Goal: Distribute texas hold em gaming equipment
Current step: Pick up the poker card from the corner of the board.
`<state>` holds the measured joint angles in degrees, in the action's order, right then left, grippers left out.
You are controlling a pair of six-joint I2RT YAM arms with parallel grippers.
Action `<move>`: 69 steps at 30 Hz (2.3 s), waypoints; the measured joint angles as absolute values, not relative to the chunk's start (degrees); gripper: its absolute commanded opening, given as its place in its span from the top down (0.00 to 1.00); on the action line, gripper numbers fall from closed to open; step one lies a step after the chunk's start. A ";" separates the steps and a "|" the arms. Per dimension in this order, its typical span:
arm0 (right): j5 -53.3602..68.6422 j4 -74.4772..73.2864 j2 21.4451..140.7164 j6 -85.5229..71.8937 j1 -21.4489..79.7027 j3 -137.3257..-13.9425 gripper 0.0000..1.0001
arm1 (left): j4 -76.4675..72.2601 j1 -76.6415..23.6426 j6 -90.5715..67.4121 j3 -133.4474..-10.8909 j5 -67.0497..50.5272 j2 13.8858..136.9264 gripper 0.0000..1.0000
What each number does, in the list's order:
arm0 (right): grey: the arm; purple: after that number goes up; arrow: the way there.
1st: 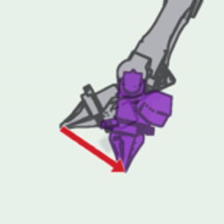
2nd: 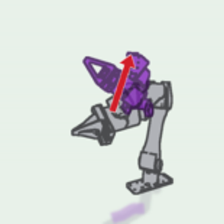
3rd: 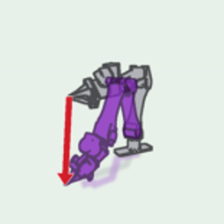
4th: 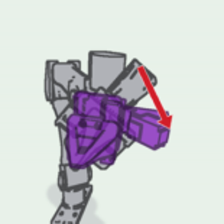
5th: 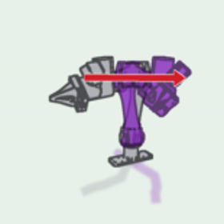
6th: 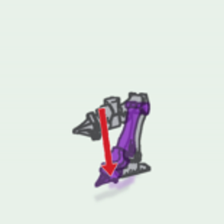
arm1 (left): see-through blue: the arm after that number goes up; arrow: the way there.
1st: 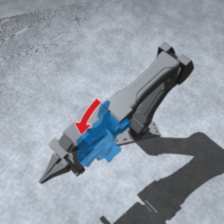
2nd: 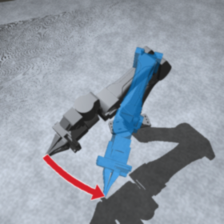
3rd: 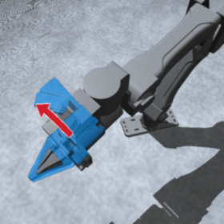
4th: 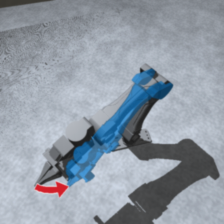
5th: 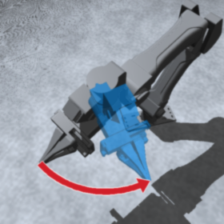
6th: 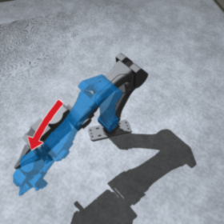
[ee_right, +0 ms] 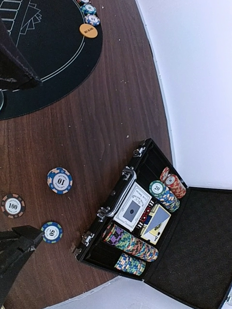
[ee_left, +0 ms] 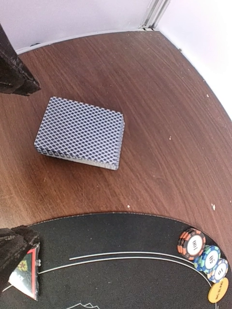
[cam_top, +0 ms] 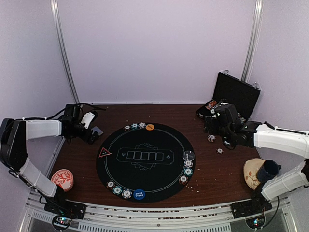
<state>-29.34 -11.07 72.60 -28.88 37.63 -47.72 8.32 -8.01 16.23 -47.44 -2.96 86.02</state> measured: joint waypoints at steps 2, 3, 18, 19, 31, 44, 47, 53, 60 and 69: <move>-29.39 -11.11 73.87 -29.17 37.63 -47.72 0.00 | 8.38 -7.97 16.19 -47.55 -2.66 86.02 0.02; -29.41 -11.16 74.37 -29.34 37.63 -47.72 0.00 | 8.38 -7.92 16.19 -47.64 -2.31 86.02 0.02; -27.86 -10.68 75.13 -29.43 37.71 -47.72 0.00 | 12.69 -5.65 21.96 -55.90 -2.48 94.08 0.02; -27.77 -10.55 75.13 -29.21 37.89 -47.72 0.00 | 13.74 -5.04 22.70 -56.77 -3.11 94.83 0.02; -26.94 -10.39 75.88 -28.36 39.16 -47.72 0.00 | 26.39 0.08 32.38 -72.84 -12.49 104.22 0.02; -26.83 -10.24 76.93 -28.21 40.16 -47.72 0.00 | 35.75 1.48 39.38 -80.99 -15.49 114.19 0.02; -26.85 -10.02 77.19 -28.21 40.42 -47.72 0.00 | 36.42 1.56 40.03 -81.91 -15.49 115.48 0.02; -26.83 -9.96 77.30 -28.18 40.71 -47.72 0.00 | 37.74 1.56 40.64 -83.77 -15.46 117.10 0.02; -26.85 -9.61 77.30 -27.94 41.15 -47.72 0.00 | 38.11 1.56 40.69 -86.06 -15.40 119.35 0.02; -26.87 -9.58 77.28 -27.33 41.43 -47.75 0.00 | 41.95 1.56 41.60 -89.01 -15.35 121.64 0.02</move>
<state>-26.87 -9.58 77.28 -27.33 41.43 -47.75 41.95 1.56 41.60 -89.01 -15.35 121.64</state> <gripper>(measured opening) 1.000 0.979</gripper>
